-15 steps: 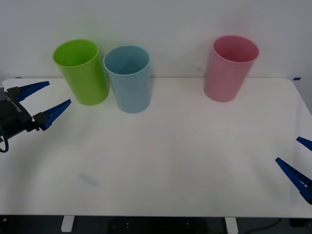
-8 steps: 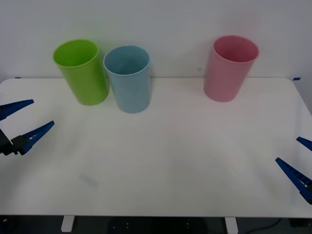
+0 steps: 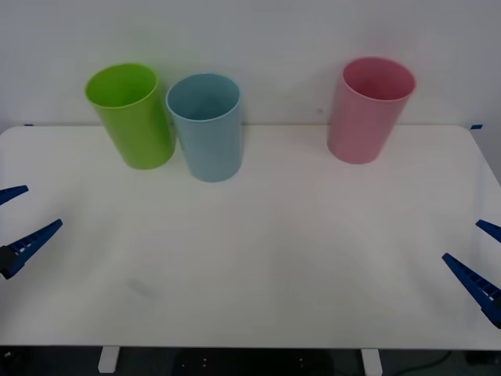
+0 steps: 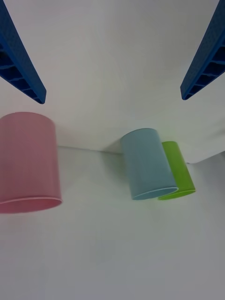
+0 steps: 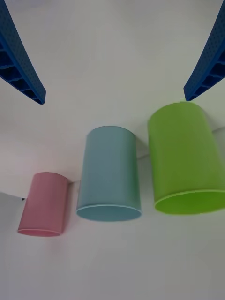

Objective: Grasp the object on the table and drop it into the matching bin: aluminum can to the light blue bin, PET bottle to the pink bin.

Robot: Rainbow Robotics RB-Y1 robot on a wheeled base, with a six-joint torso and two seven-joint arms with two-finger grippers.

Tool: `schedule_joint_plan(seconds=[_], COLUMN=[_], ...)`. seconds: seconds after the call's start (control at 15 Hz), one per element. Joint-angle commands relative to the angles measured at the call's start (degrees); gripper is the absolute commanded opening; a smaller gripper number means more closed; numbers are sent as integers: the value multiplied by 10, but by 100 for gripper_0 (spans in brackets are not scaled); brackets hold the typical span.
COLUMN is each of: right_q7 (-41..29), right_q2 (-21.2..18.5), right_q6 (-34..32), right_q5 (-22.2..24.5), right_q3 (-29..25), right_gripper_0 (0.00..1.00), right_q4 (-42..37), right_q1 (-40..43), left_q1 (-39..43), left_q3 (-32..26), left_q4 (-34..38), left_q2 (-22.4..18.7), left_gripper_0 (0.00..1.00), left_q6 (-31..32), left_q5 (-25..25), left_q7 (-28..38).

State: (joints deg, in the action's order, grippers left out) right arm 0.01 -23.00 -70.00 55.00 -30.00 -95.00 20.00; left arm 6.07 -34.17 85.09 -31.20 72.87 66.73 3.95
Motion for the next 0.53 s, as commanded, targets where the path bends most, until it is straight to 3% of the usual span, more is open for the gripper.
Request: schedule_joint_plan(seconds=[0.07, 0.53], right_q7=[0, 0], right_q2=[0, 0], right_q6=[0, 0], right_q5=[0, 0], right_q3=[0, 0], right_gripper_0=[100, 100], right_q4=[0, 0], right_q1=[0, 0], left_q1=[6, 6], left_q3=[6, 20], left_q4=[0, 0], left_q2=[0, 0], left_gripper_0=[100, 100], left_q6=[0, -5], left_q5=[-3, -5], left_q7=[0, 1])
